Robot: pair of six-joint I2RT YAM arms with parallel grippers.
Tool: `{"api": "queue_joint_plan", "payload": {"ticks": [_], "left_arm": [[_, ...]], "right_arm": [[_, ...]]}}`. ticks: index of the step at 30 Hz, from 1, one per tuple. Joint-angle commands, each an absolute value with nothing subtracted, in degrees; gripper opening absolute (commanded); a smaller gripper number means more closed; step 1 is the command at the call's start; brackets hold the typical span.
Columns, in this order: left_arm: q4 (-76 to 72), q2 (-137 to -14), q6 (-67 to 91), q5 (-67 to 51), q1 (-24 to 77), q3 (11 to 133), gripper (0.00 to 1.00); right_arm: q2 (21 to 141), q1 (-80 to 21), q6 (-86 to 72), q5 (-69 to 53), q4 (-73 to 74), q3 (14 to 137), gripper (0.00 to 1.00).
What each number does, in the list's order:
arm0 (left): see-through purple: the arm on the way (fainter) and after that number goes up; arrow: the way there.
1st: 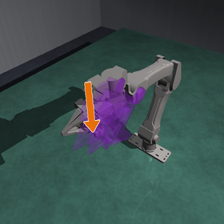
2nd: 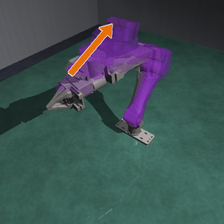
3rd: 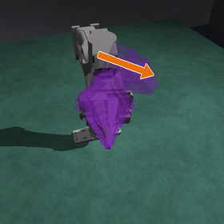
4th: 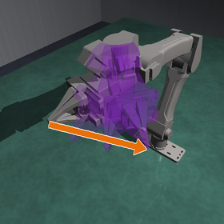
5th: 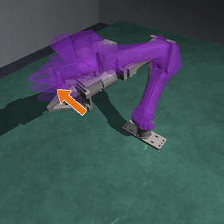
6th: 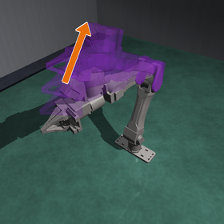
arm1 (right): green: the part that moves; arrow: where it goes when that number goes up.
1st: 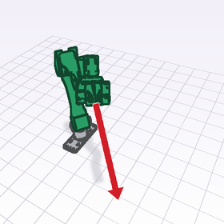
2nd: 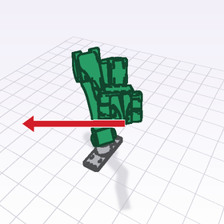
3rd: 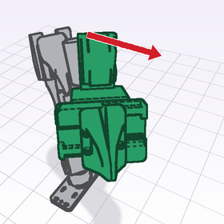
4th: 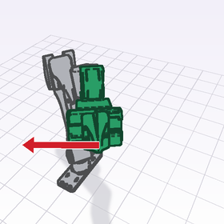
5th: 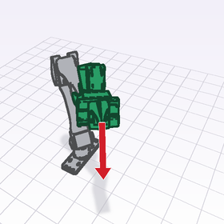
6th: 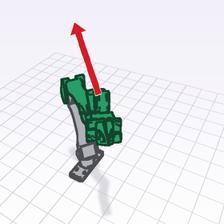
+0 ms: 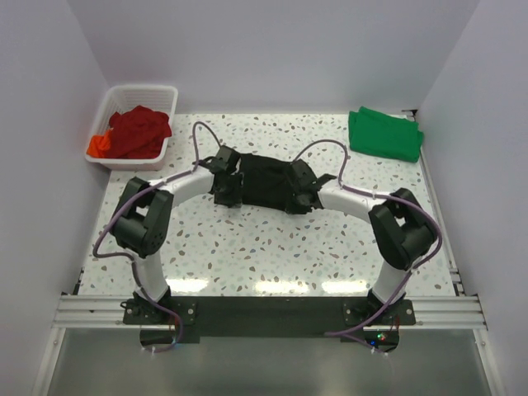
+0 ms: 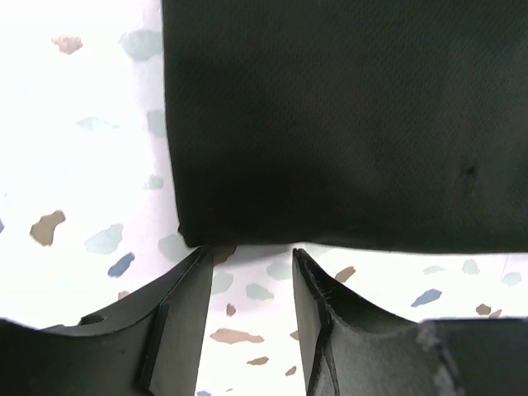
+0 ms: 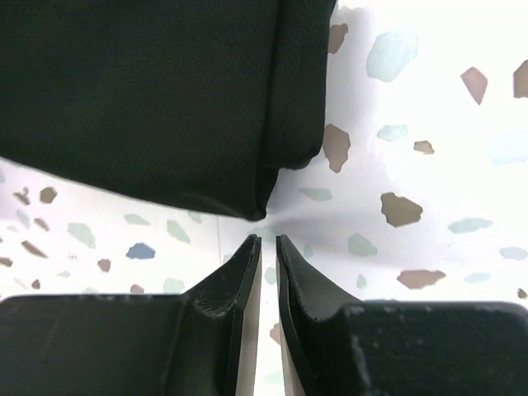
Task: Fold and stack the t-shirts
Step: Fold the tshirt
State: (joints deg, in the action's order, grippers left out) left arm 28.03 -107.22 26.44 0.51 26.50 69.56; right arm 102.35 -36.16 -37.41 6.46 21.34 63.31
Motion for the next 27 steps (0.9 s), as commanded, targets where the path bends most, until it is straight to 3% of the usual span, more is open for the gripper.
{"api": "queue_joint_plan", "payload": {"ticks": [1,9,27], "left_arm": [[27.6,-101.52,26.28,1.76,26.63,68.99,0.49],[27.33,-94.66,26.37,2.46,26.72,71.8,0.51],[25.58,-112.06,27.16,-1.67,26.63,79.98,0.51]], "right_arm": [[96.86,-37.18,-34.46,9.67,24.16,68.19,0.18],[97.11,-37.53,-34.01,8.88,24.35,71.62,0.2],[109.77,-36.39,-33.04,8.0,20.48,75.86,0.22]]}}
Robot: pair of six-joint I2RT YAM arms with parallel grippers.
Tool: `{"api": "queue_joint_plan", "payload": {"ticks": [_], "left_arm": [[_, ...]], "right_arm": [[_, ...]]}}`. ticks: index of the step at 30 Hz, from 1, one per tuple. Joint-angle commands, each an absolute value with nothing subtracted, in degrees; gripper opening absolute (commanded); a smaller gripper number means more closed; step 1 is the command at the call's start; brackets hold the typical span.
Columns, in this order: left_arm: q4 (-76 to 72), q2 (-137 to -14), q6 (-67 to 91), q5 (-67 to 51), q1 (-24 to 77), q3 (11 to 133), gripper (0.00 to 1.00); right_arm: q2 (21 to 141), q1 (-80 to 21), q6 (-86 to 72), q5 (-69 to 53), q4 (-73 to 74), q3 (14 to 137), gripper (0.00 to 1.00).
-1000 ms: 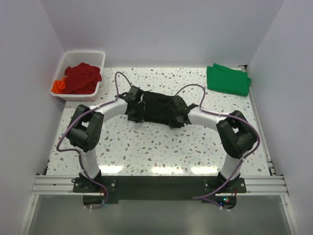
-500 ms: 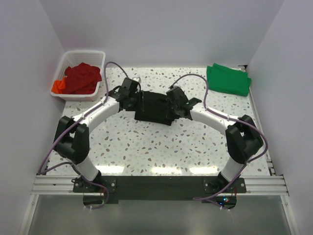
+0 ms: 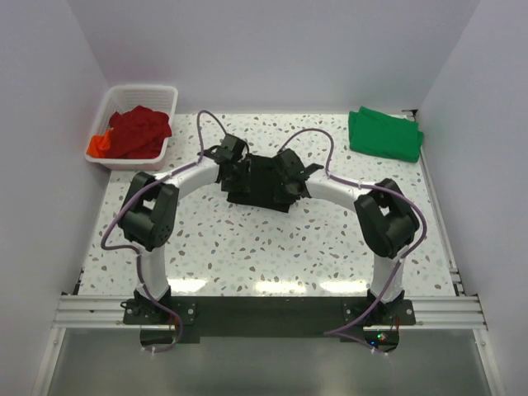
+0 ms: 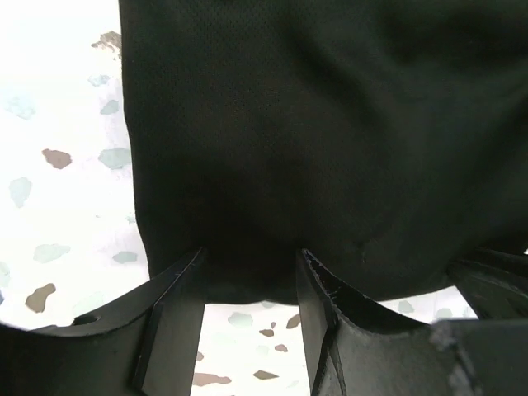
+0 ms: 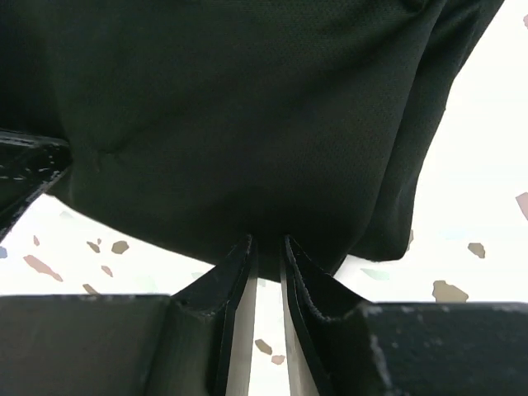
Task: Fold and stack the t-shirts
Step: Fold the tshirt
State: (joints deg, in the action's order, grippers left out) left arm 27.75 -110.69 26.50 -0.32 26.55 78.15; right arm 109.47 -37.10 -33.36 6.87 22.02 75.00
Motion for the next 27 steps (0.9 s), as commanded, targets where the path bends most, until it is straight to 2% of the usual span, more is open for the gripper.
{"api": "queue_joint_plan", "payload": {"ticks": [1,12,21,24,27], "left_arm": [[25.23,-113.1,27.16,-1.5,26.63,79.55,0.51],[27.24,-117.77,28.56,-1.84,26.63,82.44,0.51],[25.84,-113.57,28.57,-2.73,27.25,79.54,0.5],[23.3,-108.75,28.13,-1.15,27.25,77.61,0.51],[21.19,-103.39,27.86,1.48,27.25,76.12,0.52]], "right_arm": [[109.95,-35.52,-33.31,8.17,20.48,75.41,0.21],[110.83,-28.56,-38.76,10.37,25.39,73.48,0.2],[108.64,-28.39,-38.14,10.28,25.14,73.04,0.18],[105.39,-28.3,-37.79,11.6,24.88,72.43,0.2],[101.79,-28.13,-37.0,11.95,23.74,71.02,0.29]]}}
